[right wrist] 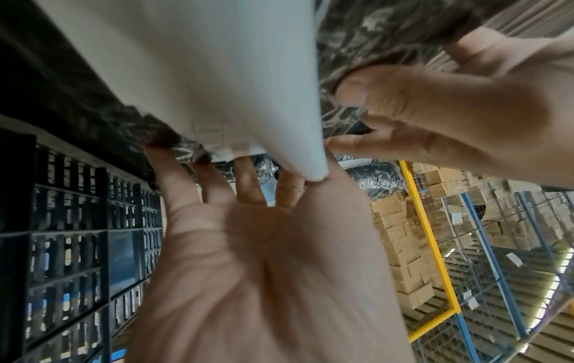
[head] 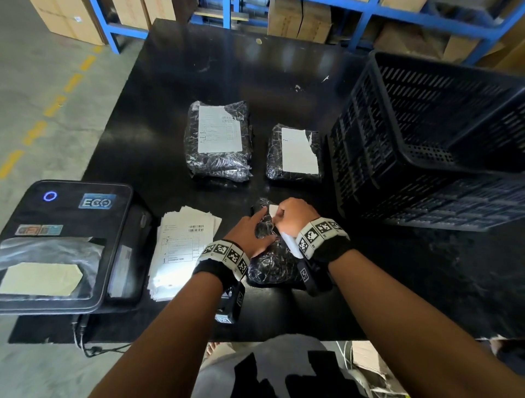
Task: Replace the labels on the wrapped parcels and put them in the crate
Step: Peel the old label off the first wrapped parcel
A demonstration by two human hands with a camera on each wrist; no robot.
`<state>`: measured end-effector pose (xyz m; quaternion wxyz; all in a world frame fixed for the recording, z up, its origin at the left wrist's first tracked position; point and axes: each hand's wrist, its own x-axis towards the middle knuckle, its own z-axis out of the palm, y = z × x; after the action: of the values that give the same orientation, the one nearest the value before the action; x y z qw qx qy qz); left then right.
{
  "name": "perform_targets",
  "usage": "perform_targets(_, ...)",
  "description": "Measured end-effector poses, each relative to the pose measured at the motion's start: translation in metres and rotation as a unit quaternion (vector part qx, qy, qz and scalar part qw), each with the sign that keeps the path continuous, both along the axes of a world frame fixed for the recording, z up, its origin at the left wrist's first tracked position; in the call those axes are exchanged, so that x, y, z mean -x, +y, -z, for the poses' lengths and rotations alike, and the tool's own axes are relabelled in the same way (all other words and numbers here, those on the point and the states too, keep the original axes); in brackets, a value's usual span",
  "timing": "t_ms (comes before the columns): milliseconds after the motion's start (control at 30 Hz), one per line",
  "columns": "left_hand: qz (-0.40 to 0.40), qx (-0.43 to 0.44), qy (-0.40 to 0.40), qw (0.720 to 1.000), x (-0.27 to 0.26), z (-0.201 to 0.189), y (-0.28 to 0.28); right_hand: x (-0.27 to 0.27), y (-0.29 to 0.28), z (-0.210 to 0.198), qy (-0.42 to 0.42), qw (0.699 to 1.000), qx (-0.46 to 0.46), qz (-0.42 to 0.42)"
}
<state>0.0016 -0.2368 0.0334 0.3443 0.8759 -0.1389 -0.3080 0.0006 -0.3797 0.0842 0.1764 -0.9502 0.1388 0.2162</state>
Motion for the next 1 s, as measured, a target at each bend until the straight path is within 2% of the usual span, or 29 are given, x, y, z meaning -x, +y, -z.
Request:
perform_targets(167, -0.007, -0.038, -0.009, 0.999, -0.002, -0.004, -0.002, -0.007, -0.007, -0.007, 0.046, 0.999, -0.009, -0.021)
perform_targets(433, 0.018, -0.080, -0.002, 0.997, -0.005, -0.013, -0.009, -0.005, -0.018, -0.012, 0.033, 0.997, -0.072, -0.022)
perform_targets(600, 0.021, -0.081, 0.009, 0.996, -0.006, -0.009, -0.007, 0.011, -0.038, -0.004, -0.033, 0.990, -0.134, 0.008)
perform_targets(833, 0.025, -0.068, 0.022, 0.997, -0.005, -0.010, -0.005, 0.017, -0.036, -0.018, 0.003, 0.985, -0.172, -0.017)
perform_targets(900, 0.019, -0.063, 0.029, 0.997, -0.005, -0.010, -0.005, 0.012, -0.033, -0.020, 0.000, 0.986, -0.167, -0.015)
perform_targets(1000, 0.022, -0.058, 0.040, 0.997, -0.004, -0.012, -0.005, -0.001, -0.026, -0.017, -0.024, 0.995, -0.093, -0.008)
